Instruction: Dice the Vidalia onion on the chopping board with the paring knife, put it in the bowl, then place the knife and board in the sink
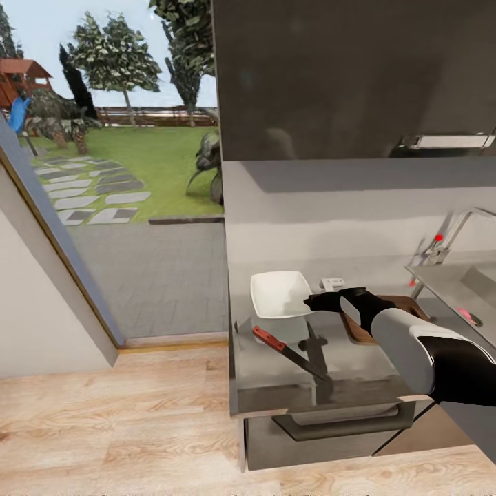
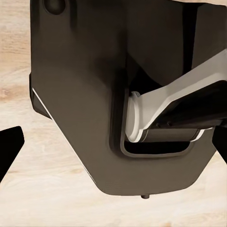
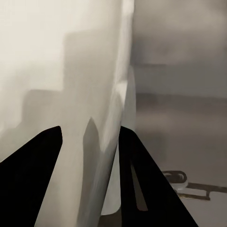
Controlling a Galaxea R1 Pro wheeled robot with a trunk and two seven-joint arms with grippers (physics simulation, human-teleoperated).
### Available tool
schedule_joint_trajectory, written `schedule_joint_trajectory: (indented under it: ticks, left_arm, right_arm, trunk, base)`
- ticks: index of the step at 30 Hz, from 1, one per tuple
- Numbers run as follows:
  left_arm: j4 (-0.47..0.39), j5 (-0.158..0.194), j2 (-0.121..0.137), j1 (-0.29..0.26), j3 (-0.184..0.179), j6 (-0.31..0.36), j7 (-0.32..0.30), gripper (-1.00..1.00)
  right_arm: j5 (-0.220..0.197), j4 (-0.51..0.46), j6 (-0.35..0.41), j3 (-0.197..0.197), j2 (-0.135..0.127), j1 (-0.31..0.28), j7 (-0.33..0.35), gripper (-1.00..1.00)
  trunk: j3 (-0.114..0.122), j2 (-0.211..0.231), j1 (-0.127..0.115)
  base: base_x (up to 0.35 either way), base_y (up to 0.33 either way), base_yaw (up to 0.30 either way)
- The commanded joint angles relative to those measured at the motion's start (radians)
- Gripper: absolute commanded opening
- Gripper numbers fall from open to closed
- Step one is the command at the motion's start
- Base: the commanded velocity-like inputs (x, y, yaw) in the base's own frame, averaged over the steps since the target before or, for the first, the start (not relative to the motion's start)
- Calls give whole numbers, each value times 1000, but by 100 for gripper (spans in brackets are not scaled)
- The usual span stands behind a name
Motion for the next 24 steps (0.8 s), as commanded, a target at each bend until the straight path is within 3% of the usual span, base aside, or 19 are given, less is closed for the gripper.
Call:
schedule_joint_trajectory:
  ticks: [1,24]
  left_arm:
    - [-1,8,-1,0,3,1,-8,100]
    - [-1,8,-1,0,3,1,-8,100]
  right_arm:
    - [9,-2,5,-10,0,0,5,-100]
    - [9,-1,5,-10,0,0,5,-100]
  trunk:
    - [-3,-2,1]
    - [-13,-2,1]
  base:
    - [0,0,0]
    - [14,6,0]
